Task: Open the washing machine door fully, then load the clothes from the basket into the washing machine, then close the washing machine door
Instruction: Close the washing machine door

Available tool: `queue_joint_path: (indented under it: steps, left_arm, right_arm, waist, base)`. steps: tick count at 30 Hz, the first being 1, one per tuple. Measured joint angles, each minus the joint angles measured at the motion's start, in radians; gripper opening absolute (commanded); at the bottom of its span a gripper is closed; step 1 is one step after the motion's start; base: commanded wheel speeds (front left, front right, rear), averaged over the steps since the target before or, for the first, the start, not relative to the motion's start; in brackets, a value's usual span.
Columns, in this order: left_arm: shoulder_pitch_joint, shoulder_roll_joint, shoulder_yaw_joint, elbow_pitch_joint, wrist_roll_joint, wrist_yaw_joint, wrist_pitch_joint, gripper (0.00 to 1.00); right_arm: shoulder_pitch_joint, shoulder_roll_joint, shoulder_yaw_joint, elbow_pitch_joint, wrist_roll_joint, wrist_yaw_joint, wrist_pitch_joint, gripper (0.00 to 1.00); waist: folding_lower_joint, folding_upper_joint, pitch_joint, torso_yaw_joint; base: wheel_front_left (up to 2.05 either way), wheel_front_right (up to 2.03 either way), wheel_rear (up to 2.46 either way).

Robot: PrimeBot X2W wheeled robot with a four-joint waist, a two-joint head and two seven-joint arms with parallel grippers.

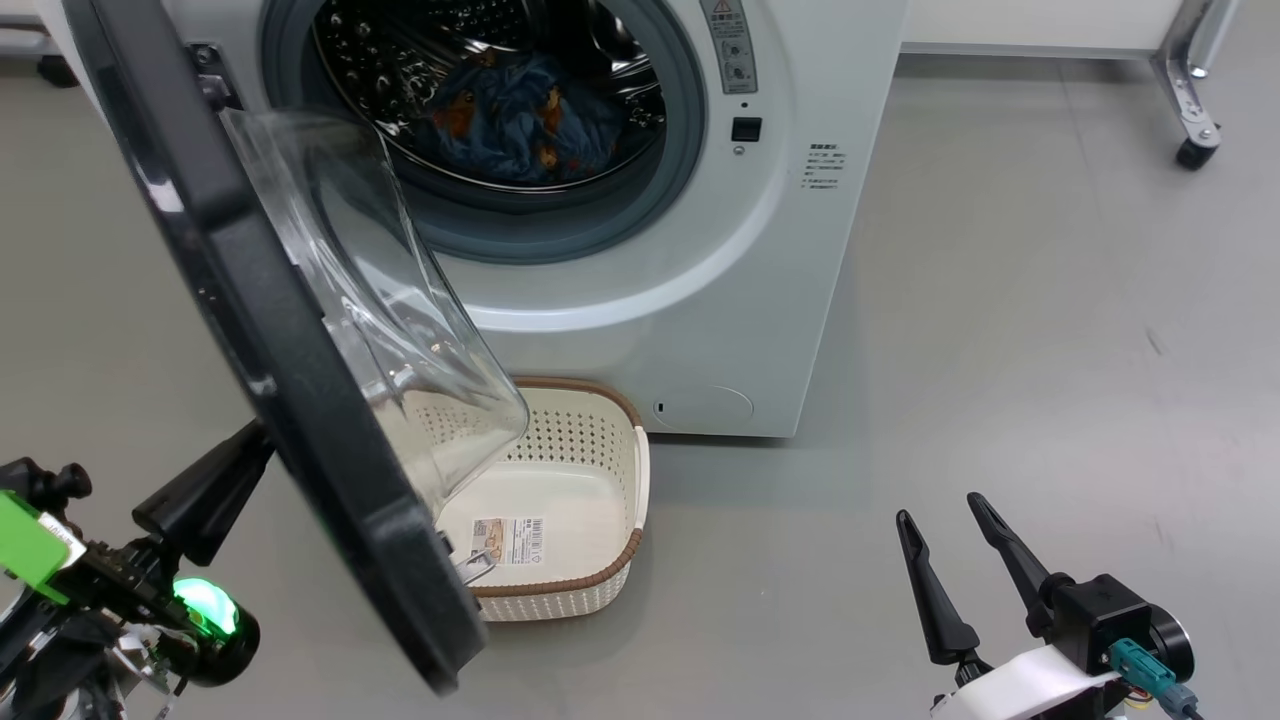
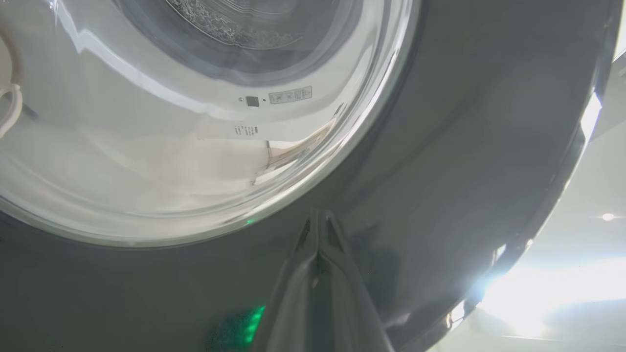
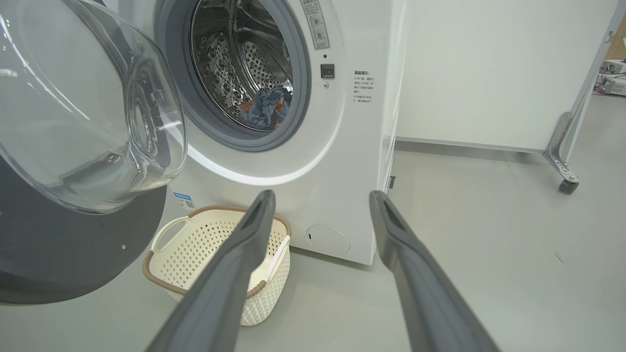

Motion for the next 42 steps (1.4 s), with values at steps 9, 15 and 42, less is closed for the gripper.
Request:
queue_joint_path:
  steps: [9, 15, 42]
  left_arm:
    - [0.000, 0.021, -0.056, -0.022, 0.022, -0.029, -0.140, 0.00]
    - [-0.003, 0.038, -0.133, 0.015, -0.060, -0.044, -0.244, 0.00]
    - [-0.020, 0.041, -0.410, 0.049, -0.100, -0.138, -0.482, 0.00]
  right_arm:
    - [0.001, -0.004, 0.012, 0.001, 0.000, 0.000, 0.000, 1.00]
    - [0.000, -0.009, 0.038, 0.004, 0.000, 0.000, 0.000, 1.00]
    - [-0.001, -0.017, 0.027, 0.006, 0.000, 0.000, 0.000, 1.00]
  waist:
    - [0.0000, 0.0000, -0.011, -0.043]
    - [0.0000, 0.0000, -0.014, -0.071]
    - [0.0000, 0.0000, -0.009, -0.181]
  base:
    - [0.00, 0.00, 0.00]
    - [0.00, 0.00, 0.00]
    - [0.00, 0.00, 0.00]
